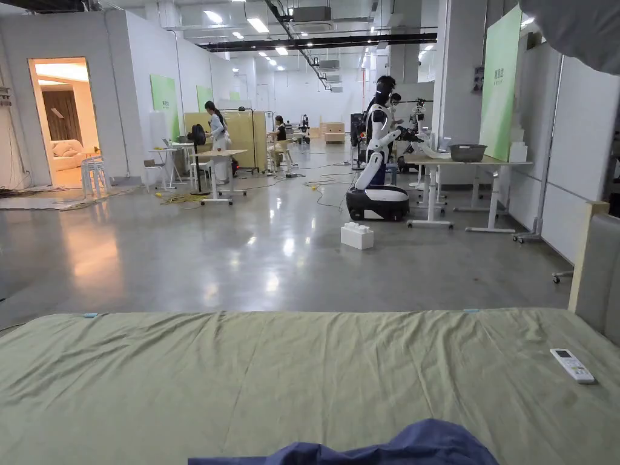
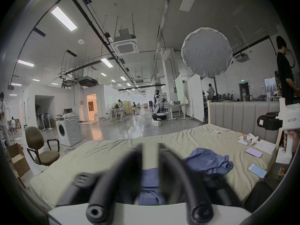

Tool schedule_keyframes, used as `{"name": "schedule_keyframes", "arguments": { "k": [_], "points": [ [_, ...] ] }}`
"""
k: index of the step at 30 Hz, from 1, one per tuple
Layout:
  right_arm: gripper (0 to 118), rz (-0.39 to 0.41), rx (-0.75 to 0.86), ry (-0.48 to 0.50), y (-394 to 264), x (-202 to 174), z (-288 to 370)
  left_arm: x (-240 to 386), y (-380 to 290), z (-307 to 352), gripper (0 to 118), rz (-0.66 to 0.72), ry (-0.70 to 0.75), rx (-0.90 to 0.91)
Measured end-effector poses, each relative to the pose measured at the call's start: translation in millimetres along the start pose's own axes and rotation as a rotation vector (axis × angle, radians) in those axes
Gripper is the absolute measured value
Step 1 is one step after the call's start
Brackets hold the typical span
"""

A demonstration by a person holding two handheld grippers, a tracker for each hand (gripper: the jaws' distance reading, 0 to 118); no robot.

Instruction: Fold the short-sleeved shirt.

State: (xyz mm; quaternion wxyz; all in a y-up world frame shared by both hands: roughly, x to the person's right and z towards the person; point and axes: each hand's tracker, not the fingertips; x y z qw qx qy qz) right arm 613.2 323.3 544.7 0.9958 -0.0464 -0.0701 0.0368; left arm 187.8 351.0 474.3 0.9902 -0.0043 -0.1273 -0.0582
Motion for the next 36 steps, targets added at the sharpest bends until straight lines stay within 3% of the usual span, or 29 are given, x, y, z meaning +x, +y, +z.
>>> {"name": "schedule_keyframes", "arguments": {
  "k": [2,4,6,11,13,17,20,21,24,27,29,32,35,36],
  "points": [
    [0,0.017,0.015,-0.026,-1.0,-2.0,2.7,4.1,-0.1,7.5,0,0.019,-0.012,0.018],
    [0,-0.034,-0.042,-0.004,-4.6,-1.1,1.2,6.3,0.1,7.5,0,0.025,-0.044,-0.008],
    [0,0.010,0.000,-0.004,-0.3,-1.4,-0.2,7.4,-2.7,1.9,0,0.001,-0.048,-0.016],
    [0,-0.052,-0.048,0.020,-4.3,1.4,-7.0,-1.8,-17.5,-24.5,0,0.055,-0.043,-0.113],
    [0,-0.058,-0.057,0.027,-9.1,2.2,-8.6,-11.1,-39.4,-46.1,0,0.072,-0.021,-0.166],
    [0,-0.067,-0.127,0.016,-24.9,3.5,-11.2,-39.3,-92.8,-97.6,0,0.240,-0.040,-0.327],
    [0,-0.130,-0.177,0.024,-39.9,10.2,-10.4,-44.2,-134.1,-129.6,0,0.208,0.011,-0.416],
    [0,-0.154,-0.201,0.023,-45.6,12.8,-10.9,-46.2,-148.6,-143.4,10,0.199,0.016,-0.478],
    [0,-0.174,-0.258,0.005,-61.0,19.2,-11.9,-49.9,-188.1,-176.0,69,0.292,0.006,-0.624],
    [0,-0.188,-0.313,0.002,-72.1,25.0,-13.4,-51.5,-221.6,-199.5,69,0.417,-0.036,-0.713],
    [0,-0.185,-0.331,-0.002,-75.9,28.7,-12.6,-48.7,-238.4,-212.6,69,0.384,0.046,-0.763],
    [0,-0.168,-0.345,-0.025,-78.5,33.8,-10.7,-46.1,-253.0,-225.7,68,0.373,0.032,-0.787],
    [0,-0.171,-0.354,-0.045,-81.5,39.1,-10.8,-37.0,-258.6,-227.6,23,0.295,0.129,-0.838],
    [0,-0.172,-0.357,-0.048,-82.9,40.3,-11.8,-34.6,-258.8,-226.5,17,0.260,0.147,-0.828]
  ]
}}
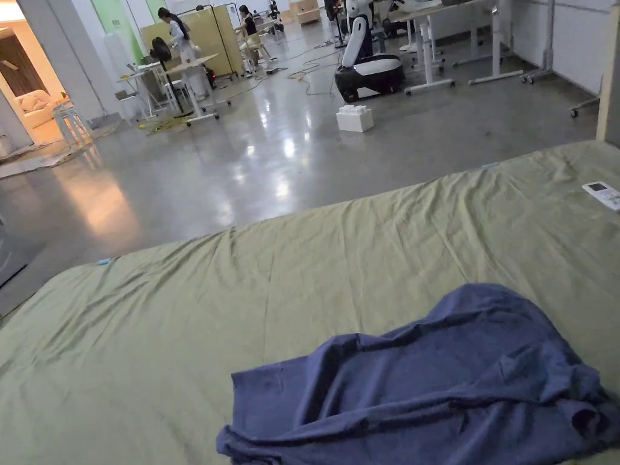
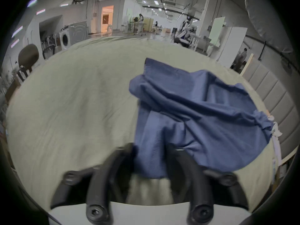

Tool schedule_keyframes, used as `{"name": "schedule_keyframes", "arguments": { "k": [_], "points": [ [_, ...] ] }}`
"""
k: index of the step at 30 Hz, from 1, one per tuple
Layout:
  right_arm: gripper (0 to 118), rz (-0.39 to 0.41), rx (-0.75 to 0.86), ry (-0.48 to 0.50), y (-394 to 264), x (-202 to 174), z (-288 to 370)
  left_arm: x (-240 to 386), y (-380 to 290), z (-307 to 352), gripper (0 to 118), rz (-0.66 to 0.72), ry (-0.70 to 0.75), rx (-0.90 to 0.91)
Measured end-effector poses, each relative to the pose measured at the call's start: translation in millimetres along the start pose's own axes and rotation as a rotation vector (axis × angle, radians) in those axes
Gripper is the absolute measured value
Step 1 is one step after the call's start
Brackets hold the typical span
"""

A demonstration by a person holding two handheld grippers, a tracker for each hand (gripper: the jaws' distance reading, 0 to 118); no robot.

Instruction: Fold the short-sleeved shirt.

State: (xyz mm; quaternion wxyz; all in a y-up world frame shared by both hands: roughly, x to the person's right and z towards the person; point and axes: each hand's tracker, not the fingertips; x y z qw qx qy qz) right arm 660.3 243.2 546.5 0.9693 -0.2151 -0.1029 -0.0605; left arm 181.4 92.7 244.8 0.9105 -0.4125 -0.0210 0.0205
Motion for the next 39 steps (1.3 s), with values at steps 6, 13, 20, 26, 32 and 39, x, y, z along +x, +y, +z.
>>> {"name": "schedule_keyframes", "arguments": {
  "k": [6,13,20,26,32,39],
  "points": [
    [1,-0.050,-0.027,0.041,-5.3,13.4,-41.4,9.1,1.8,-9.7,15,-0.083,-0.023,-0.055],
    [85,-0.134,-0.195,0.008,-11.6,36.8,-179.5,12.8,0.9,-12.7,14,-0.158,-0.012,-0.061],
    [47,-0.002,-0.430,-0.089,-40.4,34.1,-274.7,7.4,2.4,-13.4,14,-0.144,-0.025,-0.064],
    [3,0.127,-0.349,-0.112,-40.2,22.1,-262.4,5.8,2.7,-10.0,14,-0.114,-0.024,-0.045],
    [1,0.092,-0.243,-0.065,-14.7,24.4,-230.1,-22.0,22.7,35.7,9,0.079,-0.158,0.111],
    [1,0.072,-0.123,-0.043,15.4,10.1,-162.6,-40.8,30.2,91.5,9,0.096,-0.209,0.187]
  ]
}}
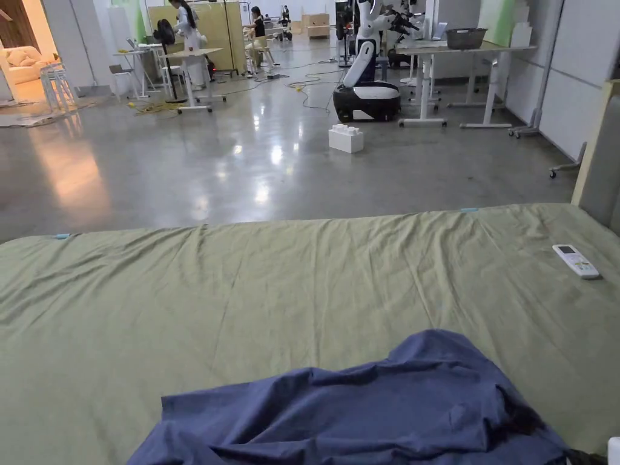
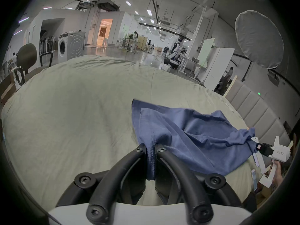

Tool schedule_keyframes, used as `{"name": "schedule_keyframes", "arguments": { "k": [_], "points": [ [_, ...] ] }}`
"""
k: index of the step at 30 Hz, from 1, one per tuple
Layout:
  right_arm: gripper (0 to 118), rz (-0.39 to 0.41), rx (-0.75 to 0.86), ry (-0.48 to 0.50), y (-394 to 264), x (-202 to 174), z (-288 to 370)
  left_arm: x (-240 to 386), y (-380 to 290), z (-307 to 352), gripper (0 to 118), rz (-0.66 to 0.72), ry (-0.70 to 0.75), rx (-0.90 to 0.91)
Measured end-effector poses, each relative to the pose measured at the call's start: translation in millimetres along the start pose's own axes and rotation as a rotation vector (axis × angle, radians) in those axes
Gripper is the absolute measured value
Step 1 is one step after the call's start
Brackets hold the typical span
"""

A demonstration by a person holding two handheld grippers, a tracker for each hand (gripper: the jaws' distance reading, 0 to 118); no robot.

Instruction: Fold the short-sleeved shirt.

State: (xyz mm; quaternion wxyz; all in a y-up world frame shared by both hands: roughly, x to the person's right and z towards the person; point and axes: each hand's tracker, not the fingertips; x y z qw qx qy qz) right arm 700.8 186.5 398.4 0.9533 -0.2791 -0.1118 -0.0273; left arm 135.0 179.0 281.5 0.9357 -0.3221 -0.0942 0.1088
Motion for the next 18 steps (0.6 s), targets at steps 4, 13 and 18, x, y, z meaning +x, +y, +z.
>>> {"name": "schedule_keyframes", "arguments": {
  "k": [4,13,18],
  "points": [
    [1,-0.008,0.018,-0.019,-7.1,0.8,47.4,-11.2,-12.5,40.8,9,-0.014,0.010,-0.005],
    [1,0.013,-0.110,-0.016,-71.3,-17.7,103.7,-37.4,-68.8,75.9,9,-0.056,0.011,-0.161],
    [55,0.048,-0.216,-0.024,-95.3,-17.4,79.4,-42.8,-90.2,60.3,98,-0.063,0.064,-0.212]
  ]
}}
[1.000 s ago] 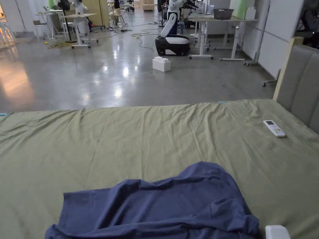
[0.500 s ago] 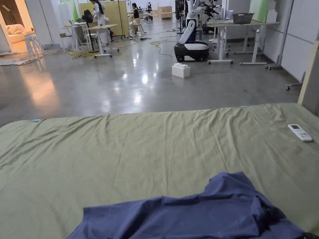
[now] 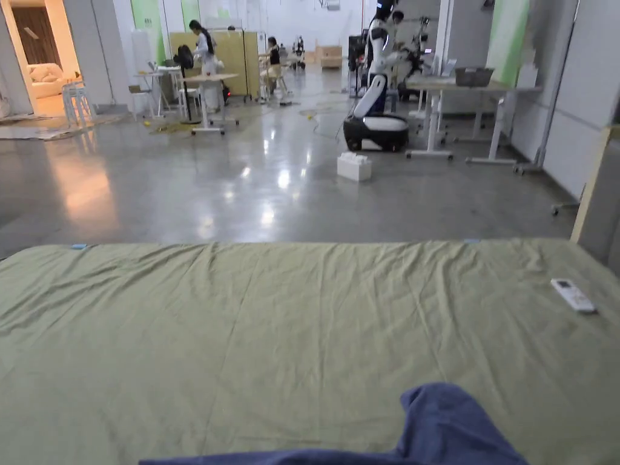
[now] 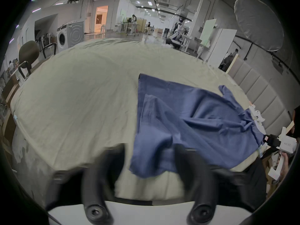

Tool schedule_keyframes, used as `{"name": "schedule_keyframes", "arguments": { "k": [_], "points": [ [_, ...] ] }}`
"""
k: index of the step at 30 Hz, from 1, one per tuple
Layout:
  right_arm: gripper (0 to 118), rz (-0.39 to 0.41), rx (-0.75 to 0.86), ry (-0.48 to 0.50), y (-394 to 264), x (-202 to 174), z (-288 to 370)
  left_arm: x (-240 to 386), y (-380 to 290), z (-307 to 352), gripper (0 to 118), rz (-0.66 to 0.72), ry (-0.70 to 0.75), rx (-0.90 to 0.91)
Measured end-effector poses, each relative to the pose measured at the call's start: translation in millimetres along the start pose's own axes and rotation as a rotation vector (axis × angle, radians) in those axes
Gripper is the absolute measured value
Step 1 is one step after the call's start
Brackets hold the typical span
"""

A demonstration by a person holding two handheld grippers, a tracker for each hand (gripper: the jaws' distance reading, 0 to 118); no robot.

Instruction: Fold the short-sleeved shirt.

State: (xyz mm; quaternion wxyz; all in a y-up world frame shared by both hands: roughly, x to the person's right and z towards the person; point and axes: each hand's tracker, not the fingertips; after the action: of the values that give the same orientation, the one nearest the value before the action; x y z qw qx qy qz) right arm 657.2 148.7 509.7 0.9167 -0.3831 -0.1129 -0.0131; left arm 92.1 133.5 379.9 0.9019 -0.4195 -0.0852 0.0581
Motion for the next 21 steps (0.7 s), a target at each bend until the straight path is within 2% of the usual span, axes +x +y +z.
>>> {"name": "schedule_keyframes", "arguments": {
  "k": [1,2,6,8,14,19,21],
  "points": [
    [73,0.011,-0.004,-0.015,-0.5,3.0,-2.8,-1.2,-0.5,2.3,97,-0.002,-0.002,0.000],
    [73,0.009,-0.008,-0.012,0.2,5.6,-3.8,0.4,2.6,7.8,97,-0.004,-0.004,0.022],
    [71,-0.050,0.080,-0.028,30.4,12.9,25.1,20.6,32.1,50.9,97,-0.115,0.028,0.206],
    [71,-0.011,0.201,-0.013,54.0,8.0,51.4,39.7,49.5,83.1,97,-0.175,0.030,0.317],
    [71,0.026,0.548,0.041,105.1,-15.3,132.3,106.3,74.9,185.2,97,-0.287,0.020,0.724],
    [71,0.012,0.631,0.048,103.1,-34.4,152.9,132.4,71.9,200.9,96,-0.345,0.022,0.730],
    [67,0.023,0.656,0.085,95.5,-39.6,152.9,134.6,60.9,199.9,90,-0.334,0.029,0.778]
  ]
}}
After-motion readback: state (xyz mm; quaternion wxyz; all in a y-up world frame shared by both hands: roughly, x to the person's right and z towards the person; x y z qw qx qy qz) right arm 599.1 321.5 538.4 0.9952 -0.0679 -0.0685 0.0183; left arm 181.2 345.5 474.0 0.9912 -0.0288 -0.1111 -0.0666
